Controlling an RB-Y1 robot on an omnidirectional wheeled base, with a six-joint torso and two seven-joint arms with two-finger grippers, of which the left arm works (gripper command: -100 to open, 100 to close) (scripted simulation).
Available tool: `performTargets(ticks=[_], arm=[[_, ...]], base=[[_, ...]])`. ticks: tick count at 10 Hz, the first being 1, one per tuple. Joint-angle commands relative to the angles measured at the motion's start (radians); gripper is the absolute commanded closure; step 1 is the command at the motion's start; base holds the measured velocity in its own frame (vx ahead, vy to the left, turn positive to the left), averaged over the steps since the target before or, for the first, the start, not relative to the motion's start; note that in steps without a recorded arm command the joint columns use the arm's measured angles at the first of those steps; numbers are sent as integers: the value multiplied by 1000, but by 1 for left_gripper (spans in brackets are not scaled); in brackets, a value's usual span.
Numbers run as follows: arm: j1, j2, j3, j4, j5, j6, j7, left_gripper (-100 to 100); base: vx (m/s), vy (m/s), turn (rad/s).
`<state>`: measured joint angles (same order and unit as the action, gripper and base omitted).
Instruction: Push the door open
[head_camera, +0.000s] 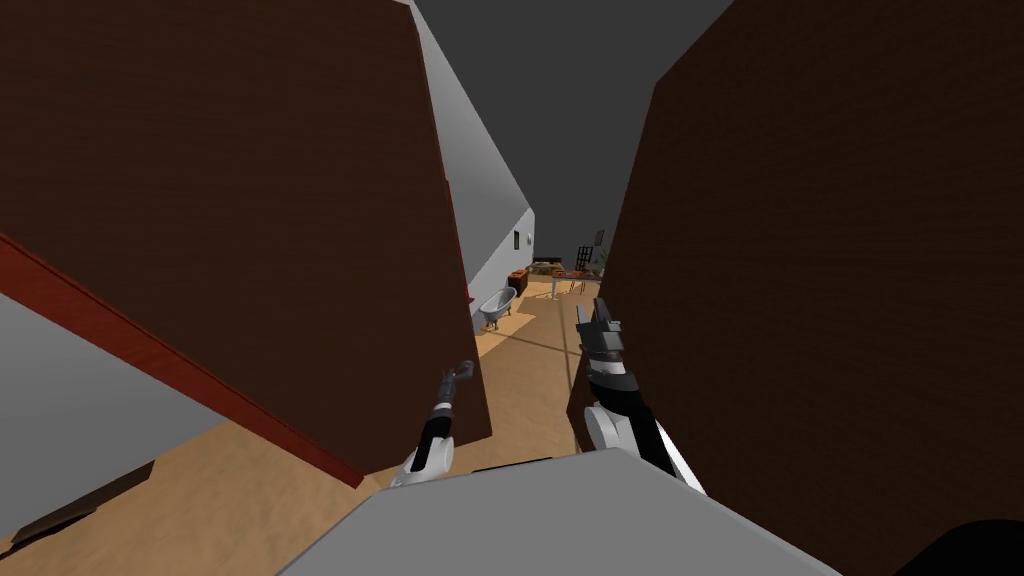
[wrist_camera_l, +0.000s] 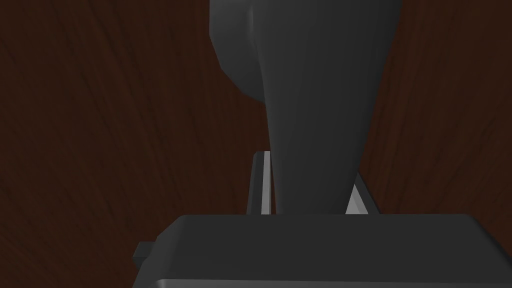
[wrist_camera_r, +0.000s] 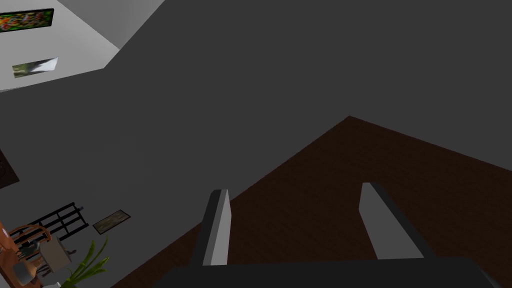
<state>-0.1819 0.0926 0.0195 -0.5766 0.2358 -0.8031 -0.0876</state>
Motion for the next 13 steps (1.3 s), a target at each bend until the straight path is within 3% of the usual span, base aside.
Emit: performTargets(ticks=[1, 9, 12, 13], arm=[[-16, 4, 14, 14, 8, -17, -10, 100], [-24, -2, 106, 17, 66, -34, -91, 100], [-24, -2, 106, 17, 66, -34, -91, 100], [-26, -9, 128, 18, 80, -38, -111, 100]], base=[[193, -29, 32], [215, -37, 62], [71, 7, 2], [108, -34, 65]])
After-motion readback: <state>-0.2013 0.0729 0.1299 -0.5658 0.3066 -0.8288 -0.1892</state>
